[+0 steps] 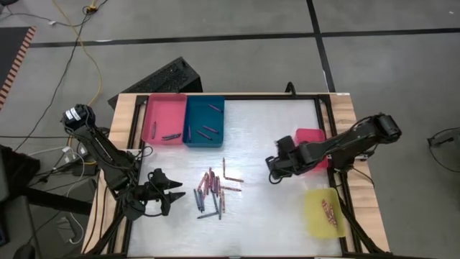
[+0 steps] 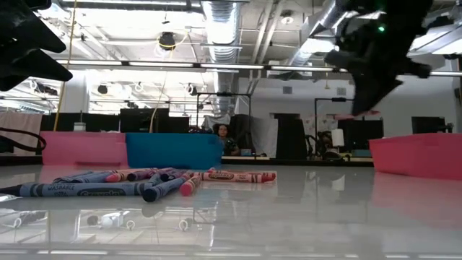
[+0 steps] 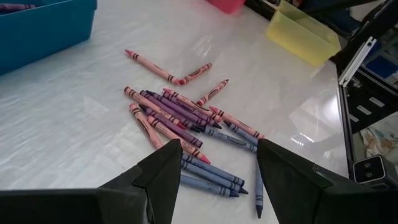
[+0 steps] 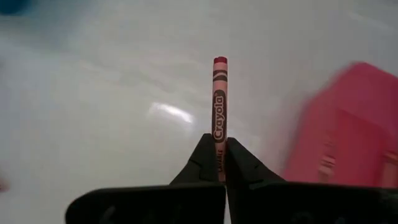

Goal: Sort crayons
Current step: Put the red crayon into the small red bin

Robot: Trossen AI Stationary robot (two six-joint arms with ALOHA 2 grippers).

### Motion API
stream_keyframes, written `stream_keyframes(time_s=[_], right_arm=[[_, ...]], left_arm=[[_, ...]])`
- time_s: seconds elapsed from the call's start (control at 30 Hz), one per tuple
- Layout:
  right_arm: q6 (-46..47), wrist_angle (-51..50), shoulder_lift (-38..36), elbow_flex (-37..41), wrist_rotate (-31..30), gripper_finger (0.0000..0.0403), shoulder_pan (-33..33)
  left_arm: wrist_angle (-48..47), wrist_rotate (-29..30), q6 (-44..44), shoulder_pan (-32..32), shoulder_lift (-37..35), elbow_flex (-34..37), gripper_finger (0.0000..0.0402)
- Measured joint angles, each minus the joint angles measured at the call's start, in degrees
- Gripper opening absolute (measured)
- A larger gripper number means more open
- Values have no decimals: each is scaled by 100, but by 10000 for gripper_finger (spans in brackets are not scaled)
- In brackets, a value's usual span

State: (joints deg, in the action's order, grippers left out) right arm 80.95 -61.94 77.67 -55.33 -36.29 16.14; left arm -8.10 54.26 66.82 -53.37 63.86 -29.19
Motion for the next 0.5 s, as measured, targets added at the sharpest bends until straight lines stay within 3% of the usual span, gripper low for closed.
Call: stream_keyframes(time_s=[0.5], right_arm=[[1965,-2399,508,-9,341,8,4]], left_arm=[[-22,17,-6,-1,1,-2,199]])
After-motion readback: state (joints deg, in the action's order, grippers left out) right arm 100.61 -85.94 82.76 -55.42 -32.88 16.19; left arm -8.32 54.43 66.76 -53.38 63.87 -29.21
